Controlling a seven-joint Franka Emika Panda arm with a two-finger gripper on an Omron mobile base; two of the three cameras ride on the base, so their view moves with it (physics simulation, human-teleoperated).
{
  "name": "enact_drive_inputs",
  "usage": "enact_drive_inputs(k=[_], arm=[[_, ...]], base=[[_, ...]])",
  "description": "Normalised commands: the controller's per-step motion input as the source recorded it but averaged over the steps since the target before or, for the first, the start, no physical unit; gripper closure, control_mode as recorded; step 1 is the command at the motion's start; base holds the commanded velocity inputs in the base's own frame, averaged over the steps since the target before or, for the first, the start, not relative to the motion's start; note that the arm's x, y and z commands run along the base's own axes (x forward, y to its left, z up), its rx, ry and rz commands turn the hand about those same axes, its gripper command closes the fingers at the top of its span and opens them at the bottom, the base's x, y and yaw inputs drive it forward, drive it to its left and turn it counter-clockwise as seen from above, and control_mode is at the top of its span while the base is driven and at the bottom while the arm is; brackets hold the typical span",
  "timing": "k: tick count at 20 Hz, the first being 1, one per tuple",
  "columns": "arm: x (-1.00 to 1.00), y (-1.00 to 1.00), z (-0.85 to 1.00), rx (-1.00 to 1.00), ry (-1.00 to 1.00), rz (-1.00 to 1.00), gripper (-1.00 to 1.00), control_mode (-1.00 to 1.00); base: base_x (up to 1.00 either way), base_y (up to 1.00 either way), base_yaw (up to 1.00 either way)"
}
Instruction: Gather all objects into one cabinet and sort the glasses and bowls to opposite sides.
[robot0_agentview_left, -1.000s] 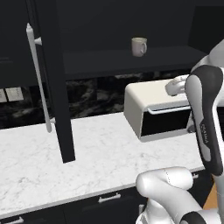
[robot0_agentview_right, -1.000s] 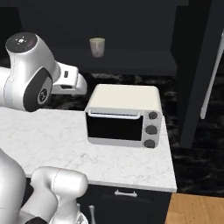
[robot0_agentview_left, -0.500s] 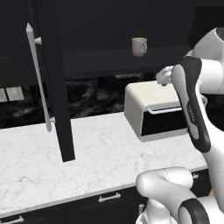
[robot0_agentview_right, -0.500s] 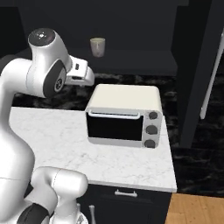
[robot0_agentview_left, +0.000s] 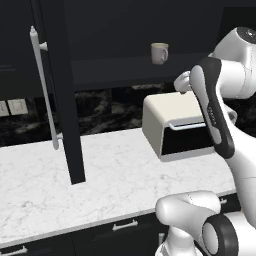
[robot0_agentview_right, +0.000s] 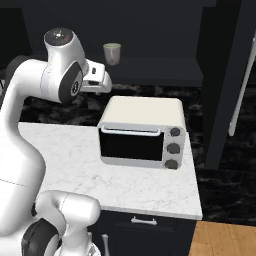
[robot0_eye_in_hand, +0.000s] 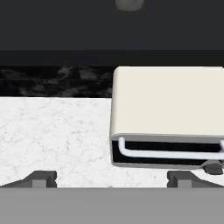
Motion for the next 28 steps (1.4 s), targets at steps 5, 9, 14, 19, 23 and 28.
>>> enact_drive_inputs(k=[5, 9, 14, 19, 23, 28], arm=[[0.64, 0.0, 0.0, 0.0, -0.11, 0.1, -1.0, -1.0], [0.68, 0.0, 0.0, 0.0, -0.11, 0.01, -1.0, -1.0], [0.59, 0.0, 0.04, 0.0, -0.04, 0.0, -1.0, -1.0], [0.3, 0.0, 0.08, 0.0, 0.0, 0.0, -1.0, -1.0], [0.23, 0.0, 0.09, 0.0, 0.0, 0.0, -1.0, -1.0], [0.17, 0.0, 0.04, 0.0, 0.0, 0.0, -1.0, -1.0]], base=[[0.0, 0.0, 0.0], [0.0, 0.0, 0.0], [0.0, 0.0, 0.0], [0.0, 0.0, 0.0], [0.0, 0.0, 0.0], [0.0, 0.0, 0.0]])
